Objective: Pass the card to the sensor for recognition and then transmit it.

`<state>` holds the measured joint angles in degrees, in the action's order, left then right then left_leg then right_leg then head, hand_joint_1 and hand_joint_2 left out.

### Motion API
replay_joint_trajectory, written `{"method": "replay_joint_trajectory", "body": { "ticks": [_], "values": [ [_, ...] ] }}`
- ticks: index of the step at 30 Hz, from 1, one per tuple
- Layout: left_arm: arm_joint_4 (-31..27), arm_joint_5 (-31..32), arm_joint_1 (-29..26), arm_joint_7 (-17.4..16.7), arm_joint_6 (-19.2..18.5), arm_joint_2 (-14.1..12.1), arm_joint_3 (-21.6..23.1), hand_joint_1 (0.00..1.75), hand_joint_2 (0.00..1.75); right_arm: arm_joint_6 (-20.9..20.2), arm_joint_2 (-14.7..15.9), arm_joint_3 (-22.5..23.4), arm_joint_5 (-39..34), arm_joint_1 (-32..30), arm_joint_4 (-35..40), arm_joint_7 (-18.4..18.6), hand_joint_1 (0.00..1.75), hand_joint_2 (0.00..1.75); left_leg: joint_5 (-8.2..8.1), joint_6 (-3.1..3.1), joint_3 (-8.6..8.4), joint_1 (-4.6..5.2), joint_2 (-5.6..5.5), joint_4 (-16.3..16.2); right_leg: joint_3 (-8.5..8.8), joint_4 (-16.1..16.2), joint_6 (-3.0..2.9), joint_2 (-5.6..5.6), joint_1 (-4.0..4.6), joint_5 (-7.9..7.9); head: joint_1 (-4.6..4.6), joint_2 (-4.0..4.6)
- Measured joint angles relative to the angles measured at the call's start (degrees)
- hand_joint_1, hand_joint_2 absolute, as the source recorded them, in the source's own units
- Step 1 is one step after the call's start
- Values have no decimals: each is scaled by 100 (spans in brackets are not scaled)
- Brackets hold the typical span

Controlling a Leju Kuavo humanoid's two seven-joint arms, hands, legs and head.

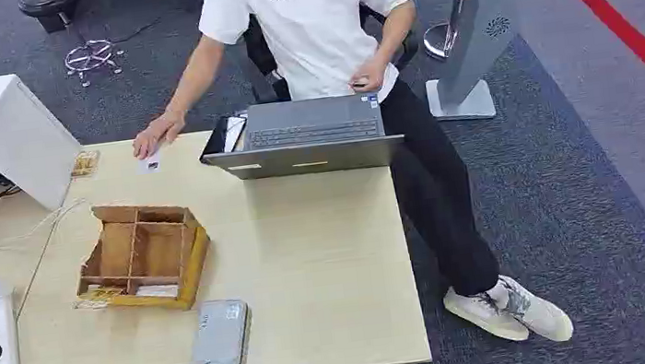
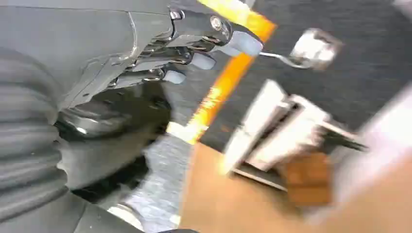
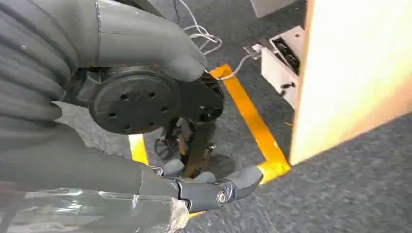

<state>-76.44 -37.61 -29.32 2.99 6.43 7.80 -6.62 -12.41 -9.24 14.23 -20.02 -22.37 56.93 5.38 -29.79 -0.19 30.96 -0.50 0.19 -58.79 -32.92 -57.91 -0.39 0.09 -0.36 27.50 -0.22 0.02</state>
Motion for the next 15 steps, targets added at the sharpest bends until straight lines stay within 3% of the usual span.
{"method": "replay_joint_trajectory", "body": {
  "ticks": [9,15],
  "values": [
    [-1727,-4,-316,383,-18,320,-444,0,175,24,-293,250,350,-322,825,-140,0,175,0,0,-1,0,-1,0,2,0,0,-1,0,0,0,0],
    [-2756,317,-462,846,-131,516,-746,0,175,-105,-468,468,468,-477,1260,-160,0,175,0,0,-1,0,-2,0,2,0,0,-1,0,0,-2,0]
  ]
}}
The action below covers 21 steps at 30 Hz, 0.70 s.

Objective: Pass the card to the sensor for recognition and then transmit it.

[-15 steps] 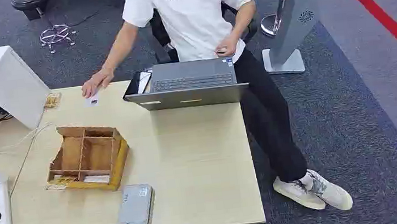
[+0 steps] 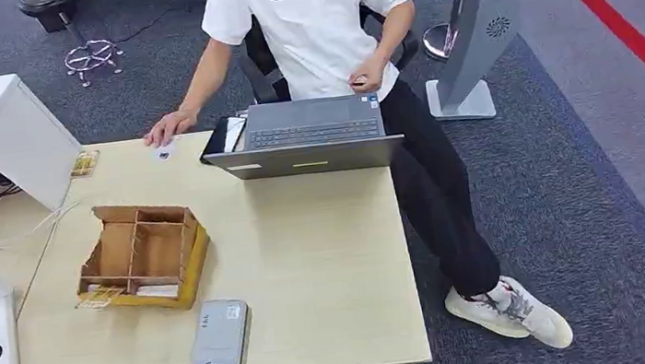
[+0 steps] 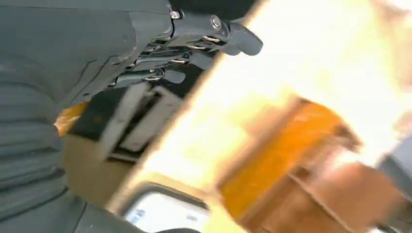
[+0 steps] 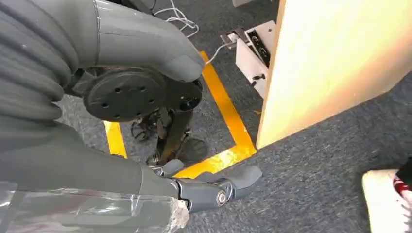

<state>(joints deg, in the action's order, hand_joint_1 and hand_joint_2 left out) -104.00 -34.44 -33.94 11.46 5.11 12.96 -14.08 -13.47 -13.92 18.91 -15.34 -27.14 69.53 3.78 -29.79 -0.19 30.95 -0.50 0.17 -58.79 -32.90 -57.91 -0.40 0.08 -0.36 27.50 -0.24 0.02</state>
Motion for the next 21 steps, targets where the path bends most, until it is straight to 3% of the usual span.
{"method": "replay_joint_trajectory", "body": {
  "ticks": [9,15,21],
  "values": [
    [-1218,1026,31,801,-507,116,-262,0,175,-271,-212,266,391,-130,421,-87,0,175,0,0,-4,0,1,0,0,0,0,2,0,0,4,0],
    [-1505,2092,301,889,-297,-290,-243,0,175,-275,-277,310,476,-143,542,-92,0,175,0,1,-9,0,3,0,0,0,0,5,1,0,4,0],
    [-1510,2997,779,609,-190,-805,-107,0,175,-492,-312,498,525,-139,557,-15,0,175,2,2,-10,0,3,0,2,0,0,6,1,-1,2,0]
  ]
}}
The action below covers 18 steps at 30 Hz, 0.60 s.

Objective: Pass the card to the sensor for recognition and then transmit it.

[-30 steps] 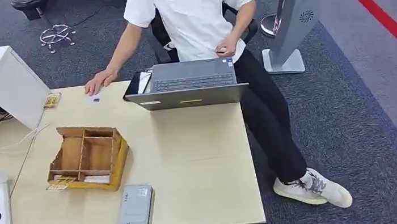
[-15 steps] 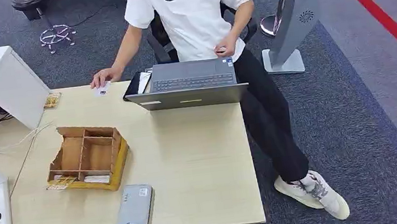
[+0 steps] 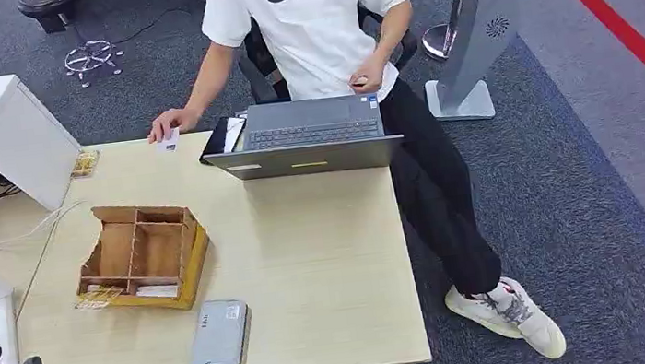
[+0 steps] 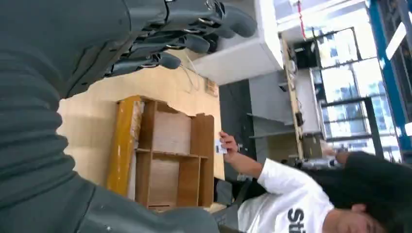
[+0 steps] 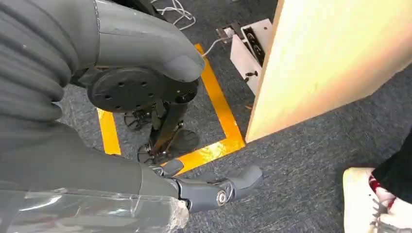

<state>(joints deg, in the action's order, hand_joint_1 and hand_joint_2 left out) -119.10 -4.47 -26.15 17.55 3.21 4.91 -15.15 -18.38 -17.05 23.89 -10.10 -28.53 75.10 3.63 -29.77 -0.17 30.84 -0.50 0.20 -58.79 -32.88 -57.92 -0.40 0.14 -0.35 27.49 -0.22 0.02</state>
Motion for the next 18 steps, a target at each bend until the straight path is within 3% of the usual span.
{"method": "replay_joint_trajectory", "body": {
  "ticks": [18],
  "values": [
    [841,2433,1961,-1123,-374,-1317,868,0,175,-651,-52,605,754,441,-218,-92,0,175,6,3,-7,1,3,0,1,-1,-4,5,0,-6,2,0]
  ]
}}
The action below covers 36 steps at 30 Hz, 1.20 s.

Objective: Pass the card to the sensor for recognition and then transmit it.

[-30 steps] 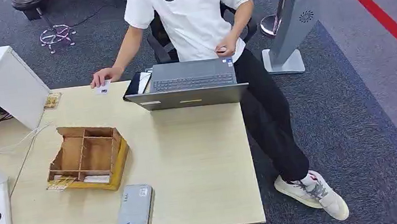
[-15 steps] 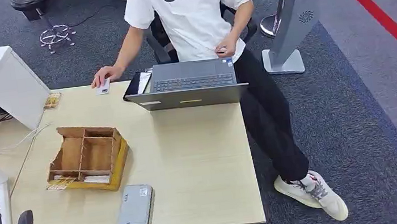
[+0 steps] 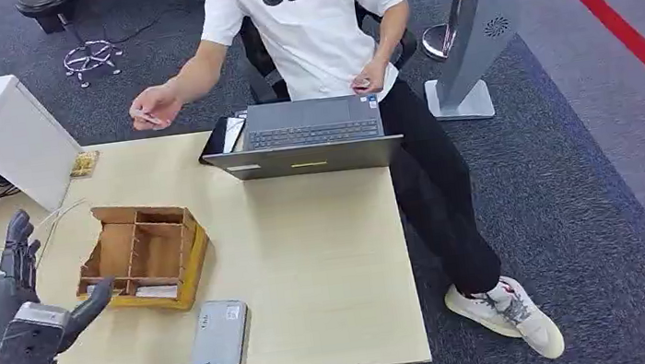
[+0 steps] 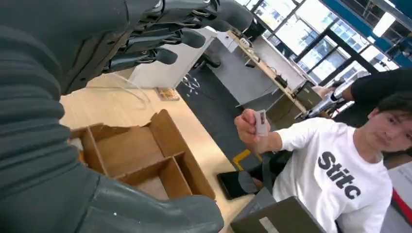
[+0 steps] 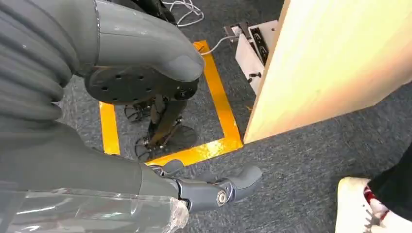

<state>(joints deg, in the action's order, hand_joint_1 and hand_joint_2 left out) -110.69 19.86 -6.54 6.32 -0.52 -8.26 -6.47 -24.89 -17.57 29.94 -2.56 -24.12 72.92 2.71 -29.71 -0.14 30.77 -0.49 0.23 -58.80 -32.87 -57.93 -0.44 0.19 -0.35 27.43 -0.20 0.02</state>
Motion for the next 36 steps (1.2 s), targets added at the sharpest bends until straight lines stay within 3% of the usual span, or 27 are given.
{"method": "replay_joint_trajectory", "body": {
  "ticks": [15,21,25,32,33,36],
  "values": [
    [1085,1938,1723,-840,-361,-919,890,0,175,-302,0,343,593,485,-440,-186,0,175,11,3,0,0,1,-1,-2,-2,-5,4,0,-5,2,0],
    [1461,2675,2352,-1113,-485,-1144,1297,0,175,-256,35,328,785,667,-610,-286,0,175,14,7,1,-1,3,-1,-4,-3,-9,6,1,-8,-2,0],
    [1754,3193,2890,-1299,-558,-1299,1594,0,175,-245,138,216,770,790,-715,-326,0,175,19,1,3,0,7,-2,-5,-3,-9,8,0,-16,2,0],
    [2242,4004,3495,-1558,-564,-1646,1939,2,175,65,419,-371,578,812,-800,-420,0,175,21,2,5,-3,7,-2,-6,-5,-11,8,3,-17,0,0],
    [2302,4124,3549,-1585,-542,-1710,1965,175,175,109,472,-470,494,812,-837,-440,0,175,21,3,5,-4,8,-2,-6,-5,-12,9,3,-18,2,0],
    [2415,4446,3631,-1644,-451,-1915,2000,175,175,159,660,-747,155,780,-931,-492,0,175,20,3,5,-4,9,-2,-6,-5,-12,11,4,-17,-2,0]
  ]
}}
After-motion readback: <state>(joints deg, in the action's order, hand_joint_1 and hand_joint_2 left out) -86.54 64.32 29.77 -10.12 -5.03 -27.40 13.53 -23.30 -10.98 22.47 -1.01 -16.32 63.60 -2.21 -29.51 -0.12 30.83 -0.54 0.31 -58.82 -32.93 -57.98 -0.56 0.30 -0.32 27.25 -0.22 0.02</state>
